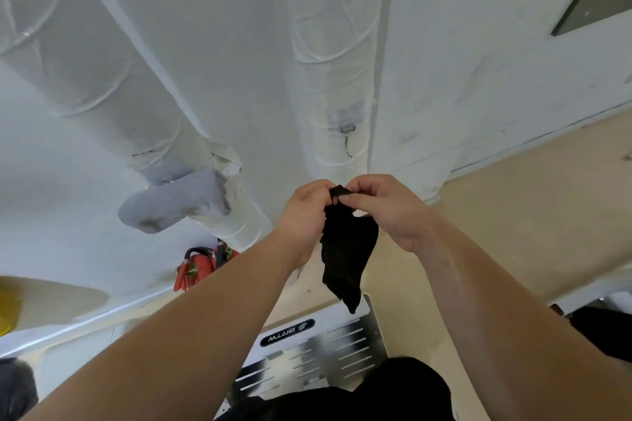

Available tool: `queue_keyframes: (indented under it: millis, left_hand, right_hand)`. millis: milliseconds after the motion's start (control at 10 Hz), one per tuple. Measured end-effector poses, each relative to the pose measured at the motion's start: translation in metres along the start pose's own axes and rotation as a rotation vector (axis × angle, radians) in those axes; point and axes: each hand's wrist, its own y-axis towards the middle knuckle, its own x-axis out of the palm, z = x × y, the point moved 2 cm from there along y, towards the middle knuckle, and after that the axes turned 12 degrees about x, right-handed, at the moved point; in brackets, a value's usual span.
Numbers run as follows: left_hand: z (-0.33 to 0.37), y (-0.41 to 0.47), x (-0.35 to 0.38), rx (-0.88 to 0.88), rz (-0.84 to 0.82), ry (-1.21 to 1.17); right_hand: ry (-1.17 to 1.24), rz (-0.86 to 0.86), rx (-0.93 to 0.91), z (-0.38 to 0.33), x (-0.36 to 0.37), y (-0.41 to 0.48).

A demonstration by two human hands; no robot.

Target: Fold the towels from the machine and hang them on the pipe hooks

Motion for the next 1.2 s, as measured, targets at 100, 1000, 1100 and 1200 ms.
queue_keyframes:
  millis: [100,1000,1100,1200]
  left_hand:
    - [-0.007,0.011,0.007,-0.104,-0.144,-0.247]
    - [-0.032,0.106,0.026,-0.043,0.303,0.188]
    - [-0.029,0.093,0.029,-0.055,0.236,0.143]
    - [-0.024,0.069,0.022,-0.114,0.205,0.190]
  right_hand:
    - [0.192,-0.194,0.091,0.013,-0.013,0.009]
    - [-0.650,0.471,-0.163,0.006,-0.039,0.110]
    - [-0.654,0.472,-0.149,0.007,-0.041,0.102]
    - [-0.631,0.452,-0.077,0.015,-0.047,0.089]
